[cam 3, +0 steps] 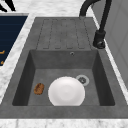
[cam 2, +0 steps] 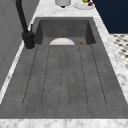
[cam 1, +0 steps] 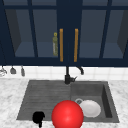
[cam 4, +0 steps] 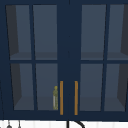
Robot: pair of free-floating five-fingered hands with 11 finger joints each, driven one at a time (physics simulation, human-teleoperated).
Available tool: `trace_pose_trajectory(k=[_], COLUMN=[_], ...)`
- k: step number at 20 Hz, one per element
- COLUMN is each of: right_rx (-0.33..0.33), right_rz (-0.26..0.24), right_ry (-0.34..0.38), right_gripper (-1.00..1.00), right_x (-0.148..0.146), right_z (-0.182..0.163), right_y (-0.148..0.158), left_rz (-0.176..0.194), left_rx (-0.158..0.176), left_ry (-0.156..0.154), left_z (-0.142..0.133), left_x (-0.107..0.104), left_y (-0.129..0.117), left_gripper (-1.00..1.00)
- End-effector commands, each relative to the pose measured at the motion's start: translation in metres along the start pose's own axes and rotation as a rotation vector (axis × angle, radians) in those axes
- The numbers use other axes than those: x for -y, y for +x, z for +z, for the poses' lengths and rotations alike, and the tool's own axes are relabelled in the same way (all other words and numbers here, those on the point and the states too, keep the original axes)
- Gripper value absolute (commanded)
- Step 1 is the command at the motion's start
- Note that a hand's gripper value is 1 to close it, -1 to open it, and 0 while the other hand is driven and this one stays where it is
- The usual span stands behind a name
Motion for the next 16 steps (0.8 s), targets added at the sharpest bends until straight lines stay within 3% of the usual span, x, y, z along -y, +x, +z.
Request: trace_pose_trajectory(k=[1, 16], right_rx=[0.069, 0.078], right_rz=[0.017, 0.016], right_ry=[0.01, -0.005], right_gripper=[1.0, 1.0], right_x=[0.018, 0.059], right_z=[0.005, 0.029], right_y=[0.016, 0.083], left_rz=[0.0, 0.0], left_rx=[0.0, 0.0], left_ry=[0.0, 0.0], left_z=[0.0, 0.0], left_x=[0.0, 0.0], left_y=[0.0, 0.0], left_gripper=[0.0, 0.0])
